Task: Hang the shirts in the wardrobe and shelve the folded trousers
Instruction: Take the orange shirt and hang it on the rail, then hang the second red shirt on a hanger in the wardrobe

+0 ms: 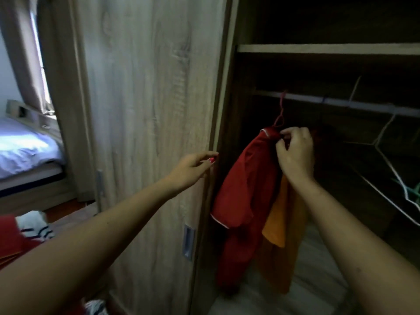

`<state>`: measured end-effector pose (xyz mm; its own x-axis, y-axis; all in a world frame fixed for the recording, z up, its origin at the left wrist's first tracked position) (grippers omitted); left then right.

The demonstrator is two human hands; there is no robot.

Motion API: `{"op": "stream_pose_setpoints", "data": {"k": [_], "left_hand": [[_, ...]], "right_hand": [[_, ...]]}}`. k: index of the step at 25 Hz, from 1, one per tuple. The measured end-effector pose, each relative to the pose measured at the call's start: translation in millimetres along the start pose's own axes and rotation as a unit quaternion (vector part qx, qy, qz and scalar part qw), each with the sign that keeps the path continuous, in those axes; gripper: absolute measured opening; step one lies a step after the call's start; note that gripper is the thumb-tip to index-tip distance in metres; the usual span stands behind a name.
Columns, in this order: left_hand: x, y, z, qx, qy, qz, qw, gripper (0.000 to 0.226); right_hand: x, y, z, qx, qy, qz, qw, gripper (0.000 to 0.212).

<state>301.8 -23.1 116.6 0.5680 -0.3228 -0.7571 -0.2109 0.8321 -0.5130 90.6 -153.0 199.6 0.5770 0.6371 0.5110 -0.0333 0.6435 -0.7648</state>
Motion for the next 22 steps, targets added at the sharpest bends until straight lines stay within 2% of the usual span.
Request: {"op": "stream_pose_setpoints", "data": {"k": [2,4,9,12,16,19,22], "left_hand": [[17.3,18.0,30.3,-0.012,0.028,0.022,0.999,0.035],[39.8,44.0,72.2,-0.040,0.038,0.043,0.998,0.034],[112.4,135.0,226.3,-0.118,-0.068,0.099,0.986,0.029],[165.2,207.7,345.8,-0.182,-0.162,0.158,0.957,0.025],[242.5,316.4,471.0,-0.232,-0.310,0.293,0.874,0.027],[302.1,384.0,514.3,-0.212,-0.336,0.405,0.824,0.033],[343.9,421.2,517.8,-0.174,-0.315,0.462,0.811,0.038]], "right_hand": [[52.1,26.9,-23.1,0.023,-0.106,0.063,0.992,0.018],[109.1,60.9,-64.7,0.087,-0.180,0.083,0.976,0.013],[240.0,158.7,-196.3,0.256,-0.276,0.045,0.925,0.010],[317.0,230.5,-283.1,0.375,-0.266,0.036,0.887,0.009],[394.7,326.5,-378.4,0.482,-0.240,0.053,0.841,0.007],[426.3,401.3,-444.8,0.552,-0.192,0.034,0.811,0.008],[430.0,464.2,-499.1,0.629,-0.142,-0.050,0.763,0.016]]}}
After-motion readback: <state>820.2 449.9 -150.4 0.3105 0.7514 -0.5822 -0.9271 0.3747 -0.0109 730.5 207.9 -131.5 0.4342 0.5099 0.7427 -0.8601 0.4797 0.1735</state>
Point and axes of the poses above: each hand's wrist, its own y-axis away from the middle knuckle, its own z-axis out of the back of the hand, x = y × z, the point moved 9 cm from there along -y, towards the middle knuckle, and after that the axes turned 10 degrees about -z, right-handed, at the moved point
